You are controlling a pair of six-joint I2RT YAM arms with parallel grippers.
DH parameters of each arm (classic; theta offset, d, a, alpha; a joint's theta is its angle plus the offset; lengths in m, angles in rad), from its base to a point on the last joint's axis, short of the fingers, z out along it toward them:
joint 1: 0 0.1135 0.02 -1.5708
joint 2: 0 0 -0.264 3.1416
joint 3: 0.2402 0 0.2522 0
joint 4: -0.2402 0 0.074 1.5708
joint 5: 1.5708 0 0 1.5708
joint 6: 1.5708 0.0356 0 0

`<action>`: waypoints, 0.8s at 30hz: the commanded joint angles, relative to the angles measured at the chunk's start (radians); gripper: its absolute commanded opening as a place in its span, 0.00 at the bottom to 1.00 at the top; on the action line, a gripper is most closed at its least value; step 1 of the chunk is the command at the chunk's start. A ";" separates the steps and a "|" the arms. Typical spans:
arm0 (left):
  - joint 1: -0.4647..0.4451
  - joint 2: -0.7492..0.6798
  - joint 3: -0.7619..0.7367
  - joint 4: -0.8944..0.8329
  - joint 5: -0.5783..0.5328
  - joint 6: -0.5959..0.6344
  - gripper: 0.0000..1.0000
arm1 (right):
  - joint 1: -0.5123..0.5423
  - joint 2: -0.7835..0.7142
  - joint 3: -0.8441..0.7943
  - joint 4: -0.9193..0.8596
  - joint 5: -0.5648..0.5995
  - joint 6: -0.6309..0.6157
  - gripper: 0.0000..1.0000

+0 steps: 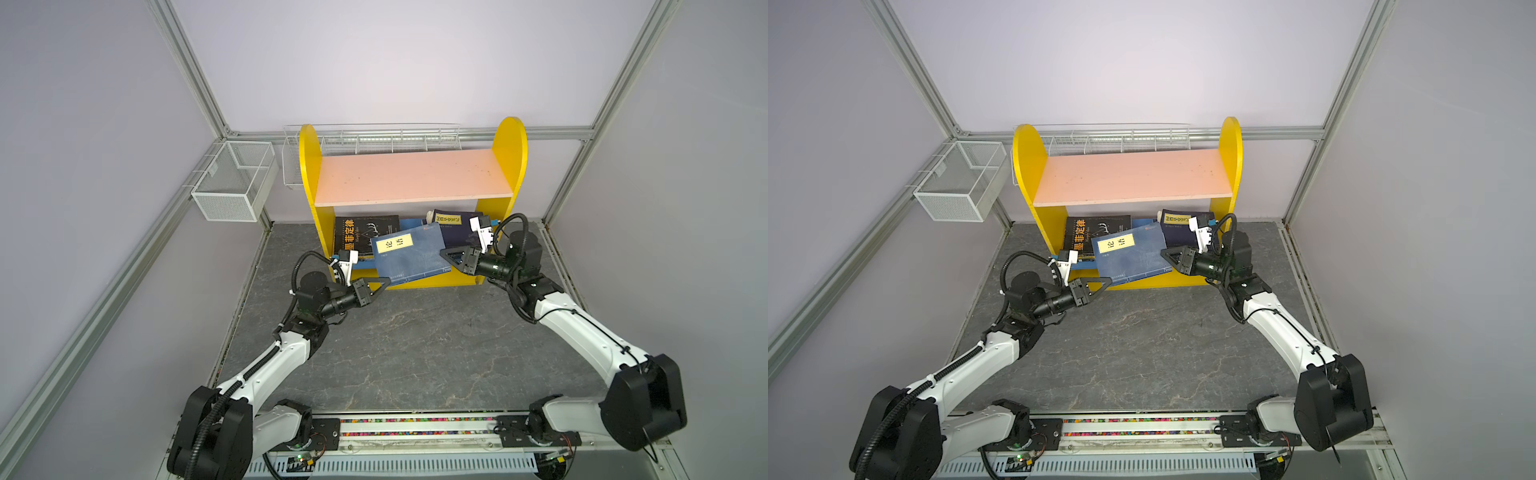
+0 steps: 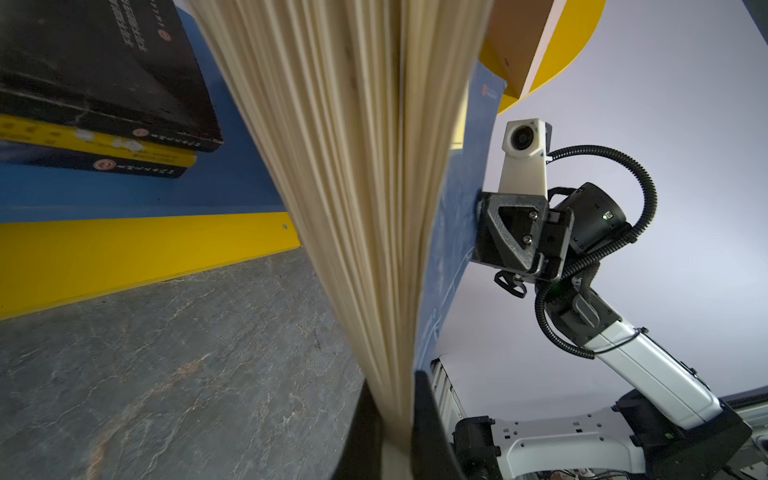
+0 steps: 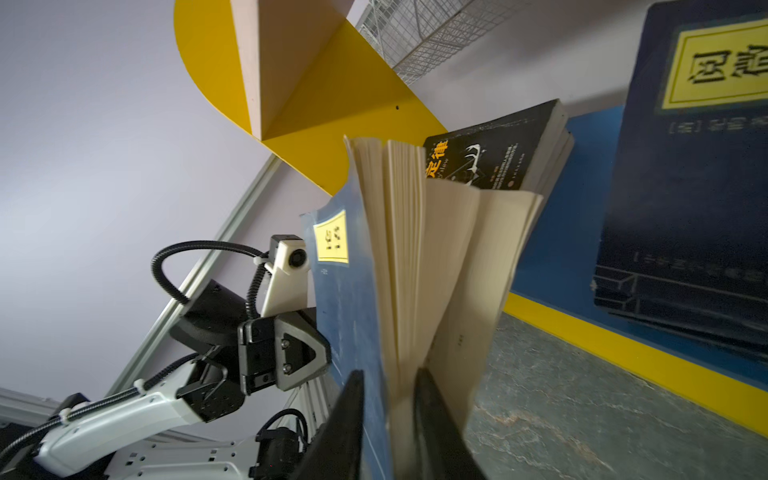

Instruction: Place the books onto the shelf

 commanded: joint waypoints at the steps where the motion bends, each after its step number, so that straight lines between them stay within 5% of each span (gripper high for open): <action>1: -0.005 -0.011 0.019 0.077 -0.084 -0.016 0.00 | 0.007 -0.033 0.003 -0.124 0.095 -0.047 0.61; 9: -0.007 -0.025 0.026 0.111 -0.082 -0.025 0.00 | -0.031 -0.028 -0.034 -0.072 0.085 -0.008 0.69; 24: -0.040 0.016 0.029 0.191 -0.077 -0.036 0.00 | 0.007 0.034 -0.016 0.099 -0.004 0.065 0.56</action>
